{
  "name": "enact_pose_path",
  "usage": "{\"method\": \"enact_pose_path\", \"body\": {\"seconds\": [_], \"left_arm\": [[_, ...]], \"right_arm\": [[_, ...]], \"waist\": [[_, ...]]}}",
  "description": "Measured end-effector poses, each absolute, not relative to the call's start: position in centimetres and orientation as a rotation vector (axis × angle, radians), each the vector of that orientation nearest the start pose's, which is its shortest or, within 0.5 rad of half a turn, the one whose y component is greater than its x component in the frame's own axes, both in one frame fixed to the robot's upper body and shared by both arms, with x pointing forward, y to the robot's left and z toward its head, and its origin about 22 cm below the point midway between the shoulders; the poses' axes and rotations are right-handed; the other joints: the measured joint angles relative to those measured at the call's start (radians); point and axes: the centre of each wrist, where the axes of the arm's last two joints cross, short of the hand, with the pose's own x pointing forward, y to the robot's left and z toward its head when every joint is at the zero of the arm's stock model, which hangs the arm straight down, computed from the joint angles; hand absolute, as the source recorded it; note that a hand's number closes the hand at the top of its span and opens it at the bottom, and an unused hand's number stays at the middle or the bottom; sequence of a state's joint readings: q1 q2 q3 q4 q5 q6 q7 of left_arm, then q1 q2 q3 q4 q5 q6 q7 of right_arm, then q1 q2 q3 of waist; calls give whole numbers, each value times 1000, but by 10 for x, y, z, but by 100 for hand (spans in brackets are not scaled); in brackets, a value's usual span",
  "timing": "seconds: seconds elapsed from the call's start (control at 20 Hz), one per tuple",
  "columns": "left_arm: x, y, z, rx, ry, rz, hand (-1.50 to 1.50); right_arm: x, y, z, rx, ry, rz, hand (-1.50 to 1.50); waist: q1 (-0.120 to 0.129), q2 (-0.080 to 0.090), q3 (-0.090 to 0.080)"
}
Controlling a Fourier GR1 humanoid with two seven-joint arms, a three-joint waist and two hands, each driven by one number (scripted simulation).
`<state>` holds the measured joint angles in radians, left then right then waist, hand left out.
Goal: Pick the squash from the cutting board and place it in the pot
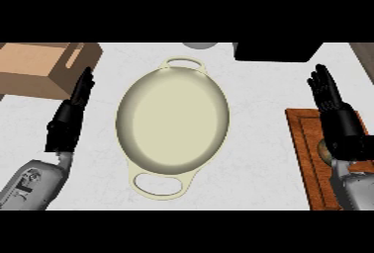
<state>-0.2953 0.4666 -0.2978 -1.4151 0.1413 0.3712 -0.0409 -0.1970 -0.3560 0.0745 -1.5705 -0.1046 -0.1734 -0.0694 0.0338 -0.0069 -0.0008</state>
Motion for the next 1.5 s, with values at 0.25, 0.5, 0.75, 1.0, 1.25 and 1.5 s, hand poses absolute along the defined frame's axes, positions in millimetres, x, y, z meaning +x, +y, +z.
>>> {"method": "enact_pose_path", "body": {"seconds": [0.25, 0.5, 0.75, 1.0, 1.25, 1.5], "left_arm": [[284, 239, 36, 118, -1596, -224, 0], [267, 212, 20, -127, -1456, -203, 0], [258, 210, 16, -233, -1382, -190, 0], [248, 218, 18, -263, -1347, -161, 0], [246, 218, 21, -266, -1325, -147, 0], [241, 223, 19, -260, -1325, -139, 0]], "right_arm": [[299, -319, 78, -159, -1857, 327, -150], [289, -388, 72, -480, -1620, 585, -150], [284, -429, 51, -588, -1505, 807, -150], [290, -446, 78, -613, -1451, 1007, -150], [299, -444, 135, -609, -1381, 1085, -150], [294, -433, 182, -555, -1249, 1144, -150]], "waist": [[-5, 11, 3], [5, 34, 0], [10, 25, 3], [-11, 12, 2], [-30, 6, 0], [-41, 2, -1]]}}
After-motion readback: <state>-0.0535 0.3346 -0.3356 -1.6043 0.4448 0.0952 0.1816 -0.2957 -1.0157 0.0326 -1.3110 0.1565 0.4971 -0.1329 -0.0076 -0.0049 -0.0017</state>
